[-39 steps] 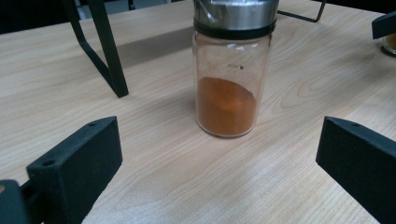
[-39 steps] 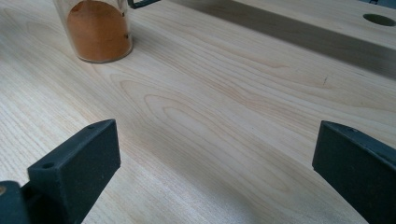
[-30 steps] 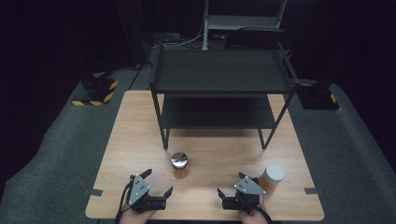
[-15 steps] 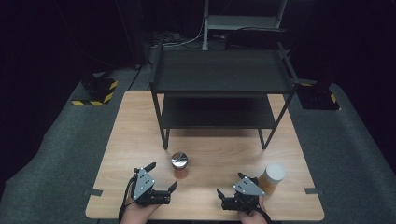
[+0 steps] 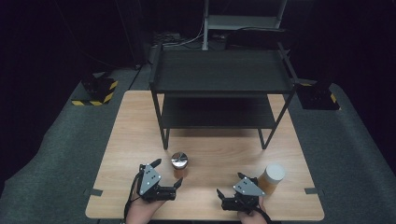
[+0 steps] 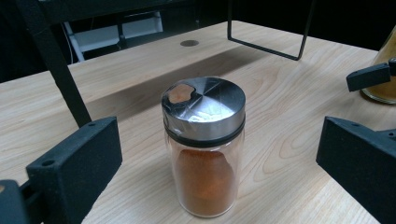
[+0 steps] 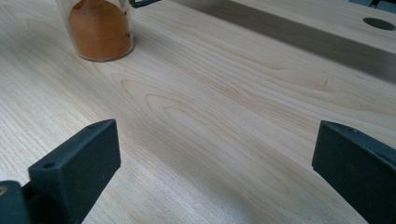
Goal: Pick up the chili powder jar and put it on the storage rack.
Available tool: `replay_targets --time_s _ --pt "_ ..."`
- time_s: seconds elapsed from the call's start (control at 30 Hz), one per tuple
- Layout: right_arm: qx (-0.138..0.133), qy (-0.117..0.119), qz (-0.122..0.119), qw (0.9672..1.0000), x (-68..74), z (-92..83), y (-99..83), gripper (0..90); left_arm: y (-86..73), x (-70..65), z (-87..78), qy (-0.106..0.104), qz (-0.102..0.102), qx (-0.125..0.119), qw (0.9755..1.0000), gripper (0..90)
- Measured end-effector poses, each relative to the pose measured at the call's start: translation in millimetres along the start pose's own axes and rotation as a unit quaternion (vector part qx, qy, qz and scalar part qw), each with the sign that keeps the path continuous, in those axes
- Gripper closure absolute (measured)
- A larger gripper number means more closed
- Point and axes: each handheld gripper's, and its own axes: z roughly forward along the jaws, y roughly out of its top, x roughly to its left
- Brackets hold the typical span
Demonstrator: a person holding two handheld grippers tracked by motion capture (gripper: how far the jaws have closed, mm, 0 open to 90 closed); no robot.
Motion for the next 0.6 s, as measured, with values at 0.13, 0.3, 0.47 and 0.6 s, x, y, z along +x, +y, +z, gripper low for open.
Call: replay_targets --time_s 0.13,0.3,0.47,0.6 --pt "0.0 0.004 0.009 1.0 -2.7 0.0 0.0 0.7 0.7 2.0 5.1 -0.005 0.004 0.001 1.0 0.4" --pt "-0.002 0.004 0.006 1.0 -2.5 -0.3 -0.7 0.8 1.6 1.7 12.2 -0.006 0.004 0.003 1.0 0.5" --pt "-0.002 0.001 0.008 1.0 -1.9 -0.4 -0.7 0.8 3.4 3.0 21.5 -0.005 0.001 0.012 0.9999 0.5" --pt "-0.001 0.001 0.007 1.0 -1.7 -0.3 -0.5 0.8 4.2 4.6 26.3 -0.004 -0.001 0.015 0.9999 0.4"
